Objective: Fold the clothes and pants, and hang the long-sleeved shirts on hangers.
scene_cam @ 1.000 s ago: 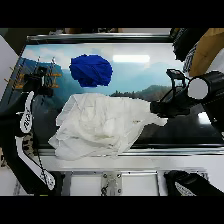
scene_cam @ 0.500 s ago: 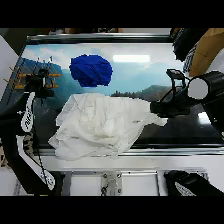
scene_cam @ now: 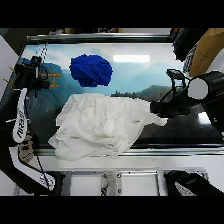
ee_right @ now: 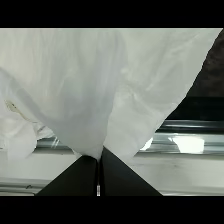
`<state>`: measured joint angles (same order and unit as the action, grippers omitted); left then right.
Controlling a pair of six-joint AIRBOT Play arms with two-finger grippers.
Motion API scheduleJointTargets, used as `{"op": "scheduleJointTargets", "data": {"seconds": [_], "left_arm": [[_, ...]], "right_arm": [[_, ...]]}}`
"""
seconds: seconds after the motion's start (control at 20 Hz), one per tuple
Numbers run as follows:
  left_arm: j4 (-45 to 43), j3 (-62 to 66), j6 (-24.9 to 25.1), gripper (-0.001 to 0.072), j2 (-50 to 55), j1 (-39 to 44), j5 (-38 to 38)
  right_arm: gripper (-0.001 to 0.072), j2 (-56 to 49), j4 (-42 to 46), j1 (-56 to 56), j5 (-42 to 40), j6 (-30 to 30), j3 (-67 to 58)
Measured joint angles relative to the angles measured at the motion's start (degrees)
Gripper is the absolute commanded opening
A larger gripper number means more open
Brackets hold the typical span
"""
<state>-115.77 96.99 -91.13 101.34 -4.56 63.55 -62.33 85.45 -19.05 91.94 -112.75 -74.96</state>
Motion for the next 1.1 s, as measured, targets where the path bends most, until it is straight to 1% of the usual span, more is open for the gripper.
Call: {"op": "scheduleJointTargets", "data": {"seconds": [0.15, 0.25, 0.4, 0.65, 0.75, 0.85, 1.0, 1.1], "left_arm": [[0.9, 0.0, 1.8, 0.0009, -5.9, 2.9, 2.9], [3.9, 0.0, 5.0, 0.0009, -9.4, 4.9, 5.3], [13.3, 0.0, 13.7, 0.0009, -14.6, 7.3, 9.7], [37.1, 0.0, 33.9, 0.0009, -20.8, 8.5, 21.5], [42.8, 0.0, 38.4, 0.0008, -22.4, 8.9, 25.5], [46.2, 0.0, 41.2, 0.0008, -23.5, 9.3, 27.6], [48.9, -0.1, 44.2, 0.0009, -24.2, 9.7, 29.3], [49.8, -0.8, 49.2, 0.0008, -24.5, 9.4, 31.2]], "right_arm": [[0.0010, 0.0, 0.0, 0.0, 0.0, 0.0, 0.0], [0.0010, 0.0, 0.0, 0.0, 0.0, 0.0, 0.0], [0.0010, 0.0, 0.0, 0.0, 0.0, 0.0, 0.0], [0.0010, 0.0, 0.0, 0.0, 0.0, 0.0, 0.0], [0.0010, 0.0, 0.0, 0.0, 0.0, 0.0, 0.0], [0.0010, 0.0, 0.0, 0.0, 0.0, 0.0, 0.0], [0.0010, 0.0, 0.0, 0.0, 0.0, 0.0, 0.0], [0.0010, 0.0, 0.0, 0.0, 0.0, 0.0, 0.0]]}}
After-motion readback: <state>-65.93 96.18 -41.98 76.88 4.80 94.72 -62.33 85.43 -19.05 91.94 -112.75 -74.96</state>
